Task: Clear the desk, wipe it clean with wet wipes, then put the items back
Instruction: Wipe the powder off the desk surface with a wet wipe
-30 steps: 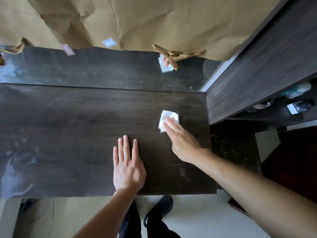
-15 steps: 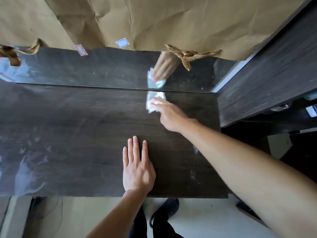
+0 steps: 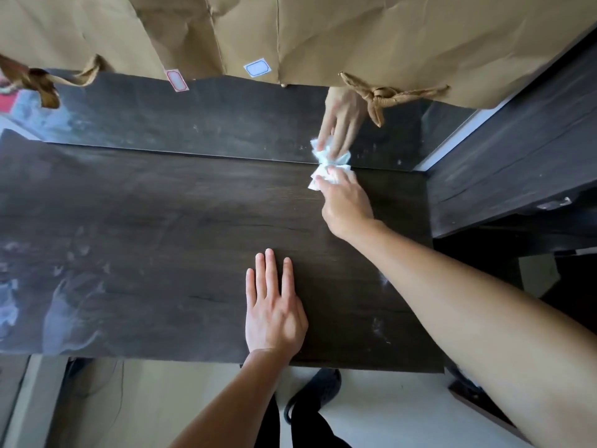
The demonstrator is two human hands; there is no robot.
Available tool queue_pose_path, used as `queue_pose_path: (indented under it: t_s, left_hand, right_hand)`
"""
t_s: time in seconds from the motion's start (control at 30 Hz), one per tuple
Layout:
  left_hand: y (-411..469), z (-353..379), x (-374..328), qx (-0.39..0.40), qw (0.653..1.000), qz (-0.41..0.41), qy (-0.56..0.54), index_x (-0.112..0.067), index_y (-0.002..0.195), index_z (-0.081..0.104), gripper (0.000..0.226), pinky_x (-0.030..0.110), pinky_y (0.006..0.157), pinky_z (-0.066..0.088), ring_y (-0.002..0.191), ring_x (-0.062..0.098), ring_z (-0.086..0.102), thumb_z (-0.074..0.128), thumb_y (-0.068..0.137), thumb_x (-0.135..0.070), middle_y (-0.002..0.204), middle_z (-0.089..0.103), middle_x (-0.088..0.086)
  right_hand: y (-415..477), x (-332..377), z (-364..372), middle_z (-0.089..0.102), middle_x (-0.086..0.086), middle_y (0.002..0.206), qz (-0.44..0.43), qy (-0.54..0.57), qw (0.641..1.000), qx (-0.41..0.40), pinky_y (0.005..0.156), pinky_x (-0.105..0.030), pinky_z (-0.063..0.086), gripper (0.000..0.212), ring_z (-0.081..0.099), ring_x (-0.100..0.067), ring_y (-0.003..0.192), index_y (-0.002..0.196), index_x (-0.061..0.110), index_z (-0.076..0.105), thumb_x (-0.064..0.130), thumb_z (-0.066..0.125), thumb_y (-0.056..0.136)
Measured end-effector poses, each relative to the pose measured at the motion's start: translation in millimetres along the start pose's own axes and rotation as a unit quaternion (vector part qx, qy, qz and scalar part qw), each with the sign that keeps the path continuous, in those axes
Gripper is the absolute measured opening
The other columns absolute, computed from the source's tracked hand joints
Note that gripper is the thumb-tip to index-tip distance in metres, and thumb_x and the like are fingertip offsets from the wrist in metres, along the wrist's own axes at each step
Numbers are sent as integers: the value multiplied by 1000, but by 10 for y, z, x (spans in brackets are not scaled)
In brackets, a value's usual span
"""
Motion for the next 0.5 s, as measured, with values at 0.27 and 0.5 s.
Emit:
queue_pose_path:
  t_s: [0.27,0.5]
  left_hand:
    - [-10,-41,6,9,1000,3,-5,-4,141,41,55,49,116,14,143,38,18,40,88,-20,153,24,24]
    - [-7,-47,-6,-3,1000,4,-6,-3,139,43,57,48,116,13,142,39,21,34,86,-21,151,28,25]
  right_hand:
    - [-1351,-405,-176,59,-10,121,-94,17,994,51,77,-38,53,42,55,-32,102,116,12,65,-10,54,82]
    - [-1465,-722,-161,40,-15,146,56,15,998,27,109,-39,36,56,32,-29,139,131,-1,50,-17,43,78]
Point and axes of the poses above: each hand's wrist, its own y-axis towards the middle knuckle, its own z-axis out of the palm, x = y × z, the point moved 5 cm from there along y, towards the middle knuckle
